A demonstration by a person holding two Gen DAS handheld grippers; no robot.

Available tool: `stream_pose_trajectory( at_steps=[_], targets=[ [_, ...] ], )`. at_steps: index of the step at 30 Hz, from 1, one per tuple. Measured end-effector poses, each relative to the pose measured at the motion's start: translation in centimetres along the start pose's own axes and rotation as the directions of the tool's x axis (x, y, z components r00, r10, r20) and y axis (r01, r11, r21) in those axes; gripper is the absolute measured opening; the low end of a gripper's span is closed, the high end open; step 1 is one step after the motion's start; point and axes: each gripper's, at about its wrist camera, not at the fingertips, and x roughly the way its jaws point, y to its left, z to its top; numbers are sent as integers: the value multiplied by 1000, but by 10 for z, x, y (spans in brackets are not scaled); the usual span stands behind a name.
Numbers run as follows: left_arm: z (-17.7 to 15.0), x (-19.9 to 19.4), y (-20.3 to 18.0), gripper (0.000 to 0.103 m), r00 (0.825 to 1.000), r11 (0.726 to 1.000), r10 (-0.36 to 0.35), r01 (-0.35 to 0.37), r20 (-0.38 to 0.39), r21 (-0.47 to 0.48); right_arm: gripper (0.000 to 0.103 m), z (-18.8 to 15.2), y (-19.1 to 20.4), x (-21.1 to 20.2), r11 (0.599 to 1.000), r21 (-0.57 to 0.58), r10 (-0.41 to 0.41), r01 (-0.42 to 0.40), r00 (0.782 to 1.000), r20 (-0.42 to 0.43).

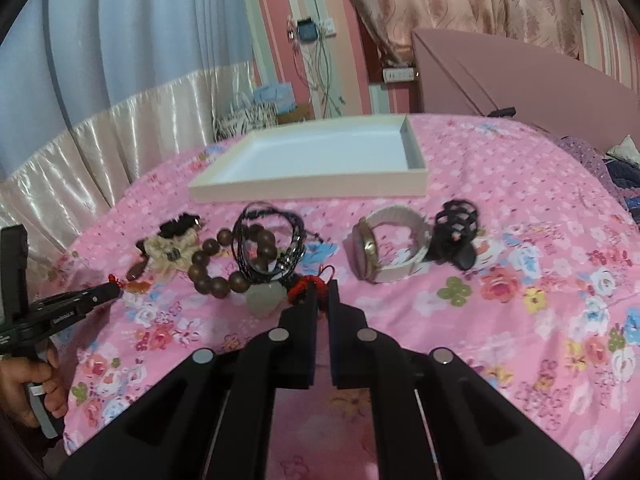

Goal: Organize jewelry
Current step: 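Grasp the red string bracelet with the right gripper and lift it, then carry the red bracelet into the tray with the right gripper while the left gripper carries a red charm there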

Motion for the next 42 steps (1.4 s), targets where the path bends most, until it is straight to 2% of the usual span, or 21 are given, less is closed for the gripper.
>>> stream_pose_trajectory(
  at_steps=[8,20,22,25,26,27,29,30,33,35,42],
  targets=[
    [15,-30,-12,6,998,999,-20,18,59,37,4,18,-15,-27,998,35,54,-57,995,82],
    [42,-45,-34,5,992,994,-52,40,119,98,4,35,-37,-33,980,111,155,-165,984,91],
    [45,-46,-37,5,991,994,-53,41,119,102,4,42,-43,-38,955,159,235,-251,966,112],
    [46,-47,-41,5,990,993,-57,43,126,108,4,66,-41,-54,897,178,377,-404,911,164],
    [46,-48,-41,5,990,993,-58,44,128,109,4,73,-38,-56,905,156,369,-396,913,173],
    [46,-47,-41,5,990,993,-58,44,129,108,4,80,-30,-51,935,109,320,-338,935,152],
    [46,-46,-41,5,990,994,-62,49,128,102,4,82,-27,-25,946,117,296,-302,953,66],
    [45,-45,-42,5,990,994,-63,51,126,100,4,81,-25,-15,947,123,296,-298,955,35],
    [44,-46,-42,5,990,993,-59,45,124,112,4,82,-21,-25,950,83,291,-300,951,107],
    [44,-46,-42,5,991,992,-61,46,122,119,4,84,-23,-27,936,100,325,-336,939,117],
    [77,-44,-49,5,982,986,-94,69,165,152,4,108,-22,-31,955,61,281,-291,949,140]
  ],
)
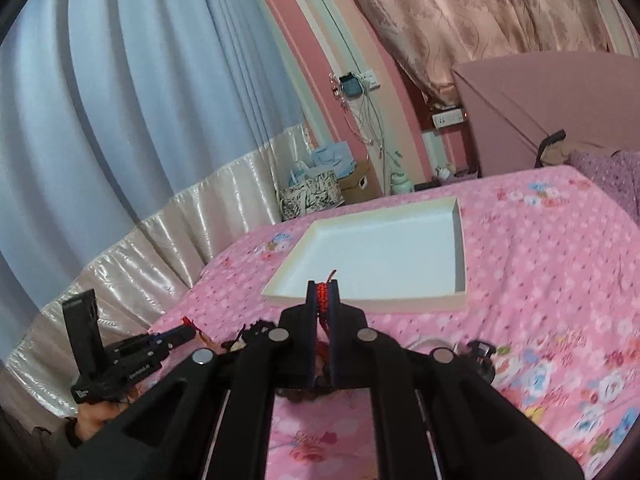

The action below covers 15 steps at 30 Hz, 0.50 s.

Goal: Organize jewelry
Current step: 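Carry the red bracelet into the tray with the right gripper while the left gripper carries a red charm there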

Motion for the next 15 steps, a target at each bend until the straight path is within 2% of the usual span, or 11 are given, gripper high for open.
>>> stream_pose_trajectory(
  at_steps=[6,9,13,15],
  targets=[
    [44,20,-6,5,999,999,-19,17,51,36,4,20,-11,20,998,-19,-56,57,998,10],
    [66,40,-5,5,998,999,-43,42,56,24,4,31,-24,40,997,-4,-78,78,997,-4],
    [83,79,-3,5,999,999,-46,46,15,-6,4,41,-44,72,995,22,-92,93,995,-43],
    [86,98,-2,5,999,999,-46,46,-15,-16,4,43,-47,88,992,-4,-125,125,990,-69]
  ],
)
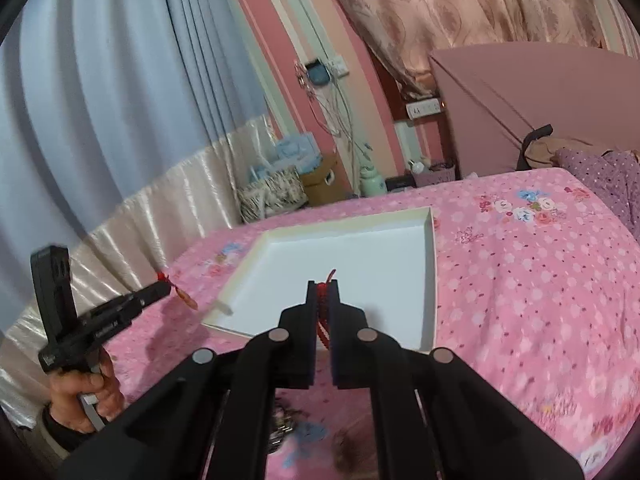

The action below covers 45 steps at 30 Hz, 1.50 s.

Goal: Organize jewelry
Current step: 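Carry the red bracelet into the tray with the right gripper while the left gripper carries a red charm there, then open both grippers in the tray and return toward the jewelry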

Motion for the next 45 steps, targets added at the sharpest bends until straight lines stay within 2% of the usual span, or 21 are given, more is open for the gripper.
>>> stream_pose_trajectory(
  at_steps=[7,10,16,19,21,23,28,29,30,31,32,33,35,37,39,40,42,45],
  targets=[
    [0,65,2,5,995,1000,-8,5,-97,-24,4,8,-2,46,1000,-20,0,-2,995,-100],
    [-6,81,2,5,995,999,40,-41,-94,-10,4,6,-9,66,998,-47,-44,37,987,-155],
    [-21,114,16,6,977,996,76,-85,-200,-34,4,-9,-38,115,994,-43,-107,98,941,-322],
    [-23,118,21,5,972,995,88,-97,-216,-33,4,-13,-48,121,980,-69,-201,188,920,-336],
    [-22,117,24,5,971,994,90,-100,-220,-36,5,-10,-50,121,980,-64,-199,188,920,-337],
    [-23,118,28,6,969,994,87,-101,-230,-50,7,-10,-47,120,971,-92,-237,219,914,-329],
    [-24,125,31,8,961,990,111,-129,-254,-57,8,-12,-43,124,974,-107,-225,201,914,-338],
    [-24,125,32,14,961,989,113,-132,-254,-60,9,-11,-41,123,970,-123,-239,209,913,-331],
    [-24,125,33,22,962,990,101,-122,-255,-69,28,-10,-41,122,968,-130,-247,216,911,-329],
    [-23,123,34,47,963,990,94,-117,-251,-76,47,-10,-42,122,967,-131,-251,220,911,-328],
    [-22,122,34,68,966,990,94,-116,-242,-82,50,-8,-42,120,973,-112,-227,201,918,-325],
    [-21,119,34,72,969,989,94,-117,-227,-88,51,-7,-42,119,974,-107,-222,197,919,-327],
    [-15,113,32,72,973,991,79,-101,-216,-92,51,-2,-40,109,971,-116,-235,208,921,-311],
    [-7,95,31,72,982,990,53,-75,-182,-117,51,4,-35,90,973,-112,-225,202,938,-266],
    [0,71,31,72,989,991,46,-63,-137,-121,51,14,-24,50,977,-113,-197,181,967,-164],
    [4,54,31,72,992,991,48,-62,-112,-120,51,16,-21,31,976,-113,-202,189,971,-124],
    [8,29,30,72,994,991,71,-80,-83,-108,51,20,-14,-4,972,-110,-213,206,975,-62],
    [1,-19,29,72,991,989,124,-127,-50,-80,51,26,14,-89,961,-112,-246,254,966,80]
  ],
)
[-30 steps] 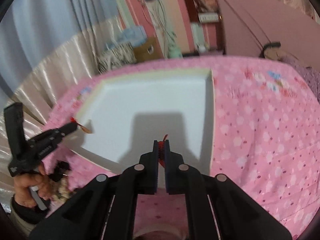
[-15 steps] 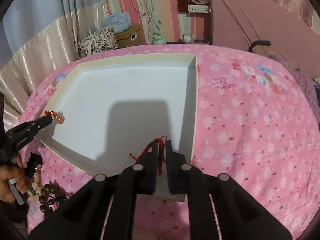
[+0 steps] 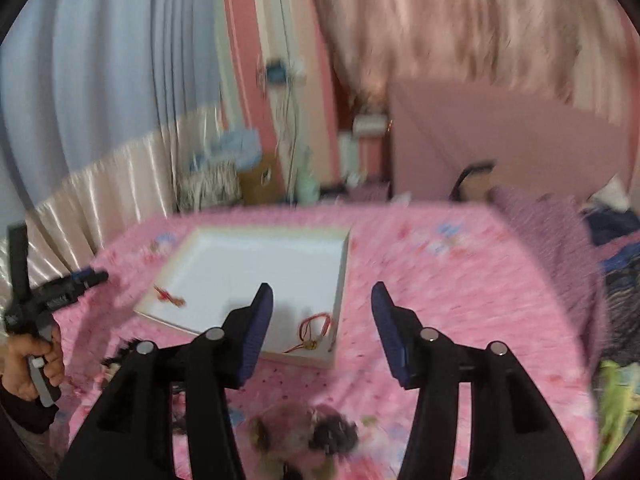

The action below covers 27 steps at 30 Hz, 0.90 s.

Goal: Organize jewelry
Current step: 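Open both grippers in the tray and return toward the jewelry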

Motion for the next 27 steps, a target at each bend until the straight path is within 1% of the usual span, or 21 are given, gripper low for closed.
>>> stream_pose_trajectory(
  at_steps=[1,2,3,4,5,8,10,11,13,14,15,16,18,20,21,22,23,24,25,26,27],
  targets=[
    [-6,-22,3,72,1000,1000,13,-13,15,2,52,4,3,-25,1000,5,2,-2,999,40],
    [-13,-46,6,73,999,1000,26,-26,35,4,53,6,9,-64,1000,8,-2,1,996,90],
    [-20,-66,7,73,998,999,40,-40,47,4,56,5,21,-110,1000,-15,11,-9,989,149],
    [-28,-90,9,74,996,998,58,-59,64,11,63,-1,33,-145,999,-47,18,-9,980,197],
    [-35,-111,10,79,994,997,75,-77,80,19,65,-6,45,-172,997,-78,11,7,974,226],
    [-66,-192,4,89,975,987,135,-148,177,59,65,-30,78,-251,987,-163,68,-17,947,313],
    [-80,-230,0,90,964,983,150,-170,221,75,66,-46,96,-298,979,-201,86,-9,923,376],
    [-86,-247,-2,91,958,981,151,-175,242,79,67,-51,100,-314,977,-213,87,1,910,406],
    [-99,-276,-9,92,951,979,151,-182,269,95,74,-66,115,-352,965,-257,88,46,869,487],
    [-107,-290,-9,93,948,978,149,-184,282,101,74,-72,119,-363,961,-269,86,63,856,509],
    [-111,-302,-10,94,943,977,151,-188,297,100,74,-76,116,-372,967,-249,93,45,853,513],
    [-117,-317,-14,95,938,976,148,-190,312,108,74,-79,114,-379,969,-244,108,29,842,528],
    [-123,-333,-19,95,930,975,138,-187,340,116,75,-82,108,-390,976,-214,89,43,817,570],
    [-127,-345,-28,96,925,973,136,-192,356,129,75,-86,106,-396,978,-201,79,52,802,592],
    [-127,-346,-30,96,924,972,134,-193,359,134,75,-88,107,-394,974,-214,70,75,798,598],
    [-128,-348,-32,97,922,972,135,-194,364,133,74,-91,111,-392,967,-228,48,115,796,603],
    [-129,-346,-33,98,923,972,134,-193,361,132,74,-95,117,-379,948,-252,-5,195,800,600],
    [-128,-343,-33,98,925,973,131,-189,357,133,74,-95,117,-364,941,-263,-26,213,820,572],
    [-128,-334,-32,98,927,974,135,-188,349,124,74,-95,113,-354,949,-257,-18,184,844,536],
    [-127,-323,-31,98,932,976,137,-186,334,117,74,-93,100,-334,965,-225,-10,133,880,476],
    [-126,-312,-29,98,935,977,133,-179,328,112,74,-93,88,-315,975,-186,-26,118,899,437]
  ],
)
